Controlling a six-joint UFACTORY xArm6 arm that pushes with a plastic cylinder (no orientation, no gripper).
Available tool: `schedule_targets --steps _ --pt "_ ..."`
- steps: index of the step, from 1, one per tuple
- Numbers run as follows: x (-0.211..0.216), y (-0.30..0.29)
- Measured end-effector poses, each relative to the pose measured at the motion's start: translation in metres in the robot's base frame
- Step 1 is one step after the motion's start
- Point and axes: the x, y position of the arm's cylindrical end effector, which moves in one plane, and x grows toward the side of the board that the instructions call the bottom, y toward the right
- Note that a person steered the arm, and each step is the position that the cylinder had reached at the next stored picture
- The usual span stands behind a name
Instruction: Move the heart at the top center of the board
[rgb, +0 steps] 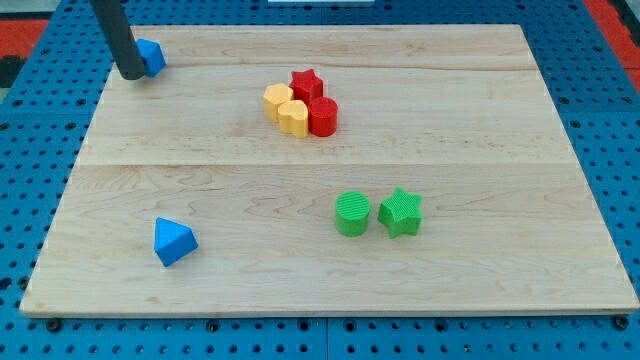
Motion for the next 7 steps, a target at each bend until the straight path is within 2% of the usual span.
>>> schedule_targets --steps 2,4,5,7 --pt "-0.018 0.004" --pt "-0.019 0.004" --pt "-0.004 0.007" --pt "0.03 0.051"
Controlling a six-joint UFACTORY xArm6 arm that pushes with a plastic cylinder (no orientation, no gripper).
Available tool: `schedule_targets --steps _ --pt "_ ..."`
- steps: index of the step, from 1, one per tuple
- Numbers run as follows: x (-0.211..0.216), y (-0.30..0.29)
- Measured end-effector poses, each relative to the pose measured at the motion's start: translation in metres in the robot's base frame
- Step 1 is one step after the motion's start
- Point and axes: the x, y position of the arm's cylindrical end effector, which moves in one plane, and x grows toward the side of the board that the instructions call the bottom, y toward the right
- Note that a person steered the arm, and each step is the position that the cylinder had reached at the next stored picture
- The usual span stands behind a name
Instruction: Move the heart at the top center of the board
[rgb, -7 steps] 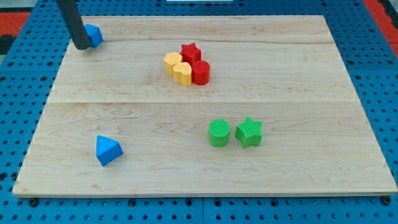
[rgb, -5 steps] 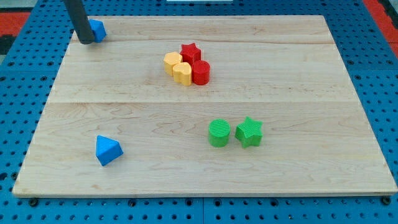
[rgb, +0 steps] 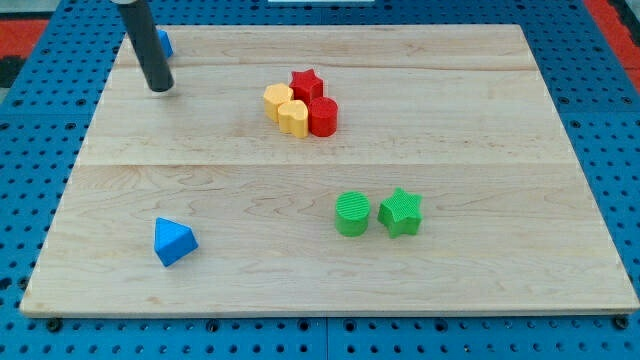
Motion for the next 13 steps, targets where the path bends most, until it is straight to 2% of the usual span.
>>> schedule_targets --steps 1,2,3,4,5,6,7,8,9,10,11,12,13 --pt "0.014 0.05" --pt "0.028 0.067" --pt "0.041 0.114" --pt "0.07 0.137" --pt "0.083 0.192" --pt "0.087 0.238" --pt "0.061 0.244" --pt "0.062 0.295" --pt "0.083 0.308" --pt "0.073 0.368" --pt "0.044 0.402" --pt "-0.003 0.406" --pt "-0.02 0.43"
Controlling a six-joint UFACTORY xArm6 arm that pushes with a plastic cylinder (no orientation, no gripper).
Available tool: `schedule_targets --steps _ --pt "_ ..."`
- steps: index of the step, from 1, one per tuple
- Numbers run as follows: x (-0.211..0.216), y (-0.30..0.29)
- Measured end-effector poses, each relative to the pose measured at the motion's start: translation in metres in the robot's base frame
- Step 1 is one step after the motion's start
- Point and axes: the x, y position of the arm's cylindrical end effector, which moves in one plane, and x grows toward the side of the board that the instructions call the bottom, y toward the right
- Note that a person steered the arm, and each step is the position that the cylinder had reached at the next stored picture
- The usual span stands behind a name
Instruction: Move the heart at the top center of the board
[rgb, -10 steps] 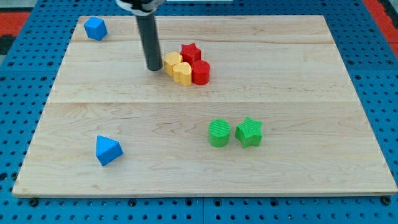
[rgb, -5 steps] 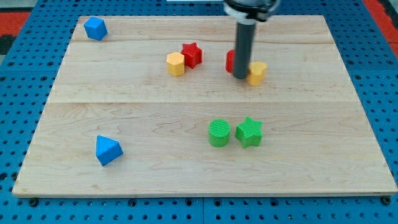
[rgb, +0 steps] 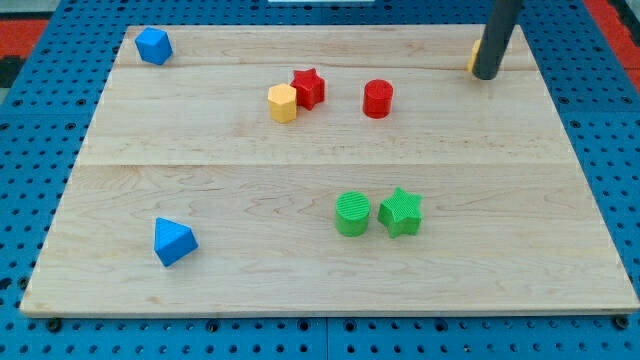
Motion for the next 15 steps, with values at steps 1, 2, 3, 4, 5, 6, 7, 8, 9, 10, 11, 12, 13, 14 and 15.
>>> schedule_targets --steps 1,2,3,4,5,6,7,8,9,10,11,12,13,14,15 --pt "-0.006 0.053" --pt "-0.03 0.025" --pt "-0.039 -0.052" --pt "-0.043 -0.109" --pt "-0.028 -0.096" --pt "-0.05 -0.133" --pt "-0.068 -0.147" --pt "-0.088 -0.098" --pt "-0.076 -0.115" --pt "-0.062 -0.129" --pt "-0.083 -0.194" --pt "-0.085 -0.193" --pt "-0.103 -0.166" --pt "-0.102 -0.223" --pt "-0.092 -0.247"
